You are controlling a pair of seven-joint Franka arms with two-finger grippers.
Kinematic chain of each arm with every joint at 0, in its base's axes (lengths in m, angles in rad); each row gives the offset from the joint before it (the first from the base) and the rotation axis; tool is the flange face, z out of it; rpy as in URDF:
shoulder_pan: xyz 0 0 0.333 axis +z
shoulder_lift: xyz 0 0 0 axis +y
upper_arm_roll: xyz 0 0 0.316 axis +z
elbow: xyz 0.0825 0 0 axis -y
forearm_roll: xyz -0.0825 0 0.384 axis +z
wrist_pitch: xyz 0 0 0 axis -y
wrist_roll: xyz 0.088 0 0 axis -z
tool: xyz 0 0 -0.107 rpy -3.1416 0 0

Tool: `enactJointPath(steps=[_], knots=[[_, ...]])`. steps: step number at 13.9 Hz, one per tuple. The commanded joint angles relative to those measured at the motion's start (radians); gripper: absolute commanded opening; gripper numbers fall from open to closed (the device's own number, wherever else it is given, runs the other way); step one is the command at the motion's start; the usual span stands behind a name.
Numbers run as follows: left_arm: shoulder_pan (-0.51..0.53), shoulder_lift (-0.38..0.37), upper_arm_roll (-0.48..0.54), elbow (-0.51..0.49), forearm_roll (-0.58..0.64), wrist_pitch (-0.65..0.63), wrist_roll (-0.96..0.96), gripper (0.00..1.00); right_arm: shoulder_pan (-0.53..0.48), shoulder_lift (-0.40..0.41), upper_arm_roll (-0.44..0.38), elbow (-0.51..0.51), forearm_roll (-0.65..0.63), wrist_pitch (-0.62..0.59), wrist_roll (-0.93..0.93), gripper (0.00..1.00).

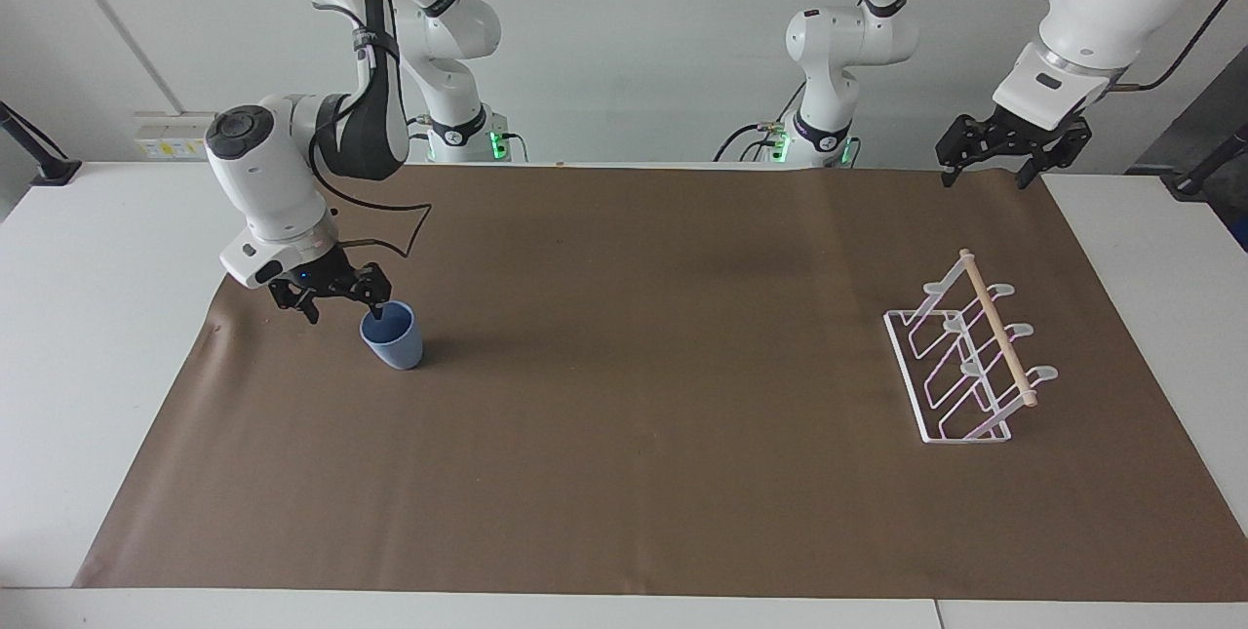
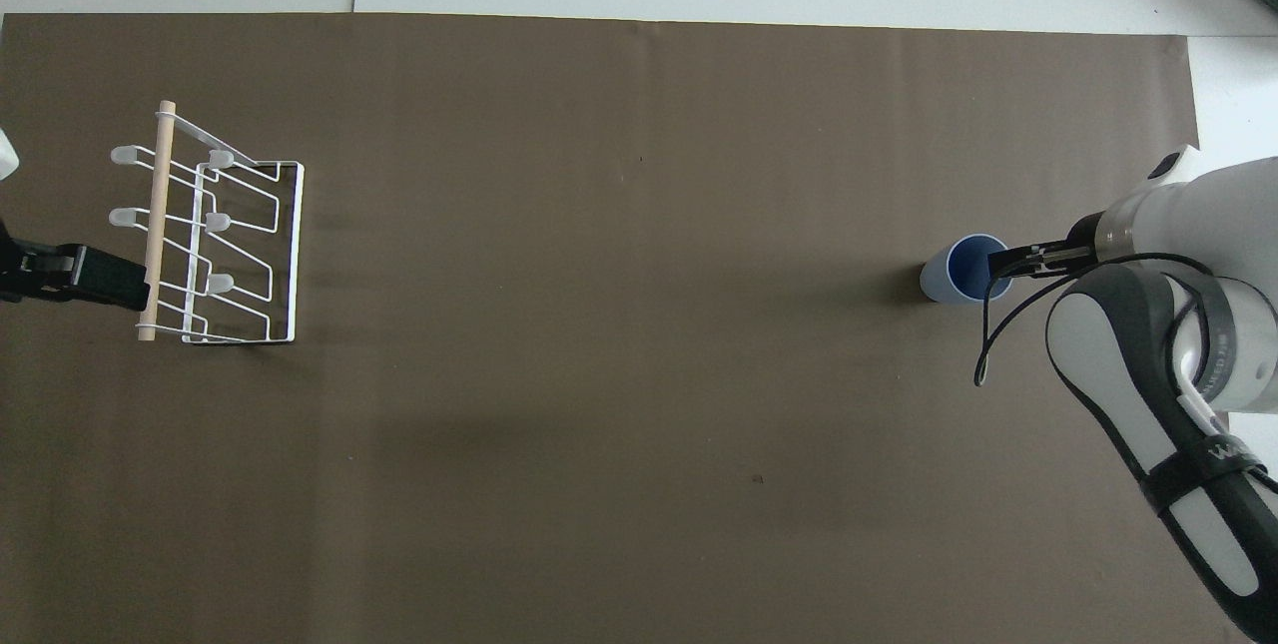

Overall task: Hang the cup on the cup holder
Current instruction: 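Reach the right gripper to the blue cup rim and grasp it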

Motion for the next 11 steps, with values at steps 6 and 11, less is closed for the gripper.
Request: enactJointPath(steps=[6, 11], knots=[[-0.007, -0.016, 0.001, -0.016, -0.101, -0.022, -0.057, 1.0, -0.022, 0.034, 0.004, -0.021, 0.163, 0.056, -0.151, 1.0], [-0.007, -0.027, 0.002, -0.037, -0.101, 0.001, -0.097, 1.0, -0.024, 0.055, 0.004, -0.005, 0.187, 0.097, -0.154, 0.64]])
